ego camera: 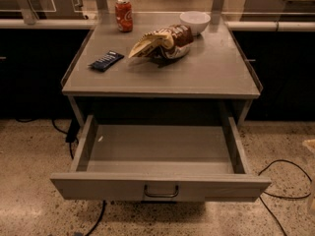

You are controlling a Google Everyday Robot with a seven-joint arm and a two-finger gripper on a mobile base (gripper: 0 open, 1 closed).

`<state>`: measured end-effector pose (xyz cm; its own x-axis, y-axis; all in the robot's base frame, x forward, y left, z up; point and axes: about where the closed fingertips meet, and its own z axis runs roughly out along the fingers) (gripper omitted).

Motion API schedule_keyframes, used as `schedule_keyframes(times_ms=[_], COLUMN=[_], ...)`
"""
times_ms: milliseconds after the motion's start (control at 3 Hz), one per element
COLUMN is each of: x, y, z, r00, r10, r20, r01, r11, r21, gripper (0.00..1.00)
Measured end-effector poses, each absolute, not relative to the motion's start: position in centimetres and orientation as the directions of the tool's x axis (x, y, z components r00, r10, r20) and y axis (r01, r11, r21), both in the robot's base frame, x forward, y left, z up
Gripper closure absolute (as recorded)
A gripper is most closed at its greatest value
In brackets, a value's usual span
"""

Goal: Close top drawer

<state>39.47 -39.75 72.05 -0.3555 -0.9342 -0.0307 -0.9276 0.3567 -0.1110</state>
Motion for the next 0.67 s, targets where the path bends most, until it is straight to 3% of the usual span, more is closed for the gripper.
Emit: schedule_keyframes(times_ms=[333,667], x=[38.4,38.1], y=[-38.8,-38.1], z=[70.8,68.0], r00=[-0.356,-0.307], r10=[-0.934,-0.949], r20=[-0.022,0.07], r01=[-0.926,-0.952], r11=[0.356,0.307], r21=[-0.124,-0.021], gripper=[0.0,0.0])
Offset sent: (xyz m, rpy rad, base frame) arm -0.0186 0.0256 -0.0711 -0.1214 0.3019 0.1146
